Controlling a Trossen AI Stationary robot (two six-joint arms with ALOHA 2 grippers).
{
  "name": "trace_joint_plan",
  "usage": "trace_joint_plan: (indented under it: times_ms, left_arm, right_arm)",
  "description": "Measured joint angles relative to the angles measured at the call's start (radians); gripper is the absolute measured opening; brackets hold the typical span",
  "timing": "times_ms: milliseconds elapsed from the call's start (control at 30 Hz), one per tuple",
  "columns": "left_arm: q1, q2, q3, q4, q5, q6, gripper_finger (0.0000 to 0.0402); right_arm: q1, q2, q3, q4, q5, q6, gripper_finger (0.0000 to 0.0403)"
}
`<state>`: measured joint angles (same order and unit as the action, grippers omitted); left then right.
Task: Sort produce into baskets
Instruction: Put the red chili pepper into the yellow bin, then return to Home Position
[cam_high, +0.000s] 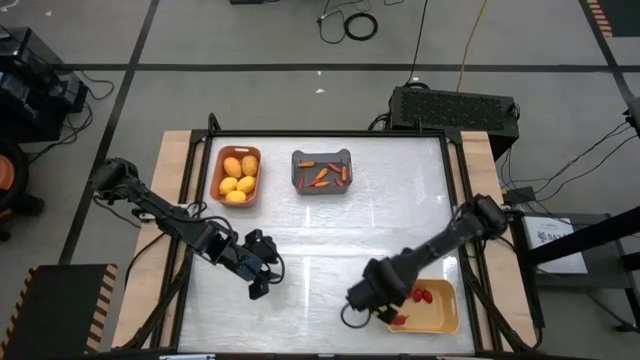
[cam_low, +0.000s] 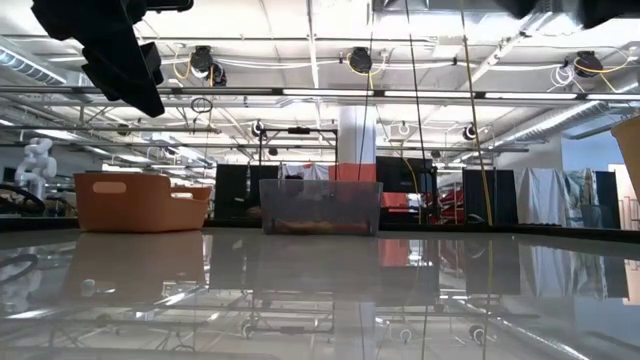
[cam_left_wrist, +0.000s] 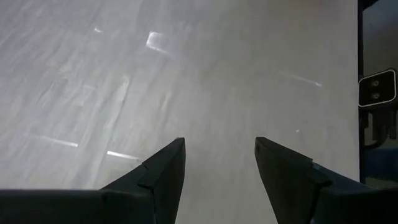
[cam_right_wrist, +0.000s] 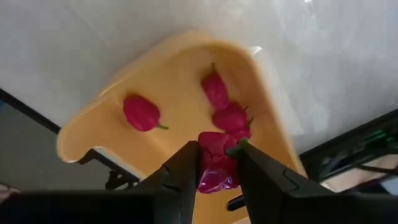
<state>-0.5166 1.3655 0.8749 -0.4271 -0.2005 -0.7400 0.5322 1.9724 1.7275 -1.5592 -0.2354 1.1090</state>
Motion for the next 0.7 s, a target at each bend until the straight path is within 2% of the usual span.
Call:
trace_joint_plan:
  times_ms: [300,533,700]
  left_arm:
    - [0.038,0.0,0.0,0.001,0.017,0.022,0.0201]
    - [0.059,0.0,0.0,0.0,0.019,0.015,0.0201]
    - [0.061,-0.034,0.012,-0.003,0.039,0.047,0.0201]
  right_arm:
    - [0.078,0.0,0.0,0.007,-0.008,0.186,0.013]
    - [0.088,-0.002,0.0,0.009,-0.031,0.226,0.0167]
    - [0.088,-0.051,-0.001,0.011,0.012,0.227,0.0182]
